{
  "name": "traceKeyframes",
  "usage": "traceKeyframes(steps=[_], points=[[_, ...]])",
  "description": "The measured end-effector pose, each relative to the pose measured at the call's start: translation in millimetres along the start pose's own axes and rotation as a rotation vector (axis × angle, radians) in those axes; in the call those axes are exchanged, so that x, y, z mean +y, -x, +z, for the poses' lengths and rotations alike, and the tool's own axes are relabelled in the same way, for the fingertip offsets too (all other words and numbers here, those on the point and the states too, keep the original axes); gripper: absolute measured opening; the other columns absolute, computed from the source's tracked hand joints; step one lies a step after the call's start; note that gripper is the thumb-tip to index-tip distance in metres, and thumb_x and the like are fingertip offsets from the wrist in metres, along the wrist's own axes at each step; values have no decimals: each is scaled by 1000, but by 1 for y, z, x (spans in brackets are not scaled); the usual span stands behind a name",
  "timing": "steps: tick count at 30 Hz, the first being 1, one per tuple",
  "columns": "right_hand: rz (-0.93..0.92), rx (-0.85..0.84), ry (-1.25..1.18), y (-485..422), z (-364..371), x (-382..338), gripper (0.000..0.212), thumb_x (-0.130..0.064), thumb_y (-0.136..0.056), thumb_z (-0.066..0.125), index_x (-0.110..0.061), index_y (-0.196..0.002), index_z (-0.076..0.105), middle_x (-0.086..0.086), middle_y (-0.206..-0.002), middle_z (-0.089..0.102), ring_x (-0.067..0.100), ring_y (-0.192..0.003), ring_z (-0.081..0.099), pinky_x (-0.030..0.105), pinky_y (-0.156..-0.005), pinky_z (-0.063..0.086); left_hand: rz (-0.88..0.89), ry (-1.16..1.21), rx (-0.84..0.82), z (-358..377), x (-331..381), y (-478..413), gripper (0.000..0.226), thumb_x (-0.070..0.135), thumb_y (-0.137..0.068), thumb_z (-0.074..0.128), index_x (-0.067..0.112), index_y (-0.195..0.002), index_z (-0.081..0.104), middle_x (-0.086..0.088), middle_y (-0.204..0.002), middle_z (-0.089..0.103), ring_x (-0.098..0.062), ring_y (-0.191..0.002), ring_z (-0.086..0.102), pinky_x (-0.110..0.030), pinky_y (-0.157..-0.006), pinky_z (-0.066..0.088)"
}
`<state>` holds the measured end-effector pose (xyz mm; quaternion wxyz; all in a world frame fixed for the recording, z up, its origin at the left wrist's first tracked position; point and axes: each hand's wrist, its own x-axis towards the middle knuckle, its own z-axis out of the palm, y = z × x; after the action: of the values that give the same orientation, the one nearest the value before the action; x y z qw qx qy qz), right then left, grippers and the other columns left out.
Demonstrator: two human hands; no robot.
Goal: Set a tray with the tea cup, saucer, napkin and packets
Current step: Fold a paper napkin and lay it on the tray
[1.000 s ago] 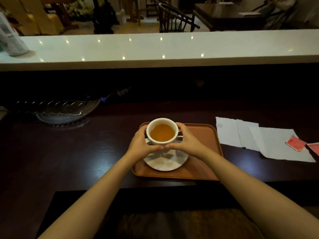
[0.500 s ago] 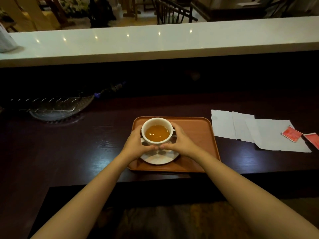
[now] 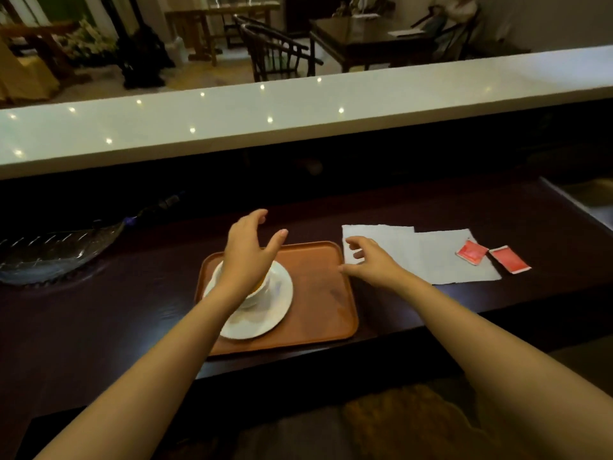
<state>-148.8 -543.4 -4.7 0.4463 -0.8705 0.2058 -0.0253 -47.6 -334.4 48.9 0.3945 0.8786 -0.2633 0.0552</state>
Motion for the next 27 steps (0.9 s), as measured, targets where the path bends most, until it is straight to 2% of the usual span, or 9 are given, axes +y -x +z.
traceKeyframes(steps=[3, 9, 14, 18, 22, 27], points=[[61, 56, 36, 12, -49, 21, 65, -28, -77, 69, -14, -133, 39, 11, -135, 44, 24, -115, 49, 29, -85, 43, 30, 9, -75, 40, 36, -7, 48, 33, -82, 62, 9, -123, 51, -12, -123, 58, -25, -117, 51, -35, -96, 40], [130, 142, 177, 36, -133, 66, 52, -24, -82, 64, -9, -128, 47, 15, -128, 51, 28, -115, 49, 39, -100, 41, 113, -9, -230, 120, 101, -19, 41, 32, -84, 59, 12, -119, 56, -9, -122, 61, -26, -116, 51, -38, -99, 42], [248, 212, 328, 42, -179, 124, 44, -26, -86, 55, -13, -128, 49, 17, -129, 51, 35, -118, 46, 39, -103, 32, 161, -23, -340, 194, 145, -19, 47, 30, -85, 57, 11, -127, 49, -9, -132, 54, -25, -126, 41, -34, -103, 33], [305, 232, 474, 40, -191, 167, 48, -30, -88, 51, -14, -132, 43, 15, -132, 47, 36, -121, 37, 40, -100, 33, 166, -78, -454, 257, 164, -7, 48, 30, -88, 52, 13, -132, 43, -9, -140, 46, -25, -131, 36, -35, -107, 29], [262, 267, 610, 34, -182, 193, 61, -41, -83, 56, -16, -135, 36, 8, -138, 42, 31, -124, 33, 41, -100, 31, 199, -191, -568, 306, 162, 9, 51, 30, -90, 47, 14, -137, 34, -9, -149, 33, -25, -137, 27, -36, -113, 22], [167, 305, 619, 21, -166, 207, 70, -48, -78, 59, -17, -136, 34, 2, -139, 42, 29, -127, 30, 41, -102, 25, 265, -278, -527, 329, 153, 23, 50, 30, -92, 40, 12, -138, 31, -10, -152, 26, -26, -139, 21, -34, -115, 15]])
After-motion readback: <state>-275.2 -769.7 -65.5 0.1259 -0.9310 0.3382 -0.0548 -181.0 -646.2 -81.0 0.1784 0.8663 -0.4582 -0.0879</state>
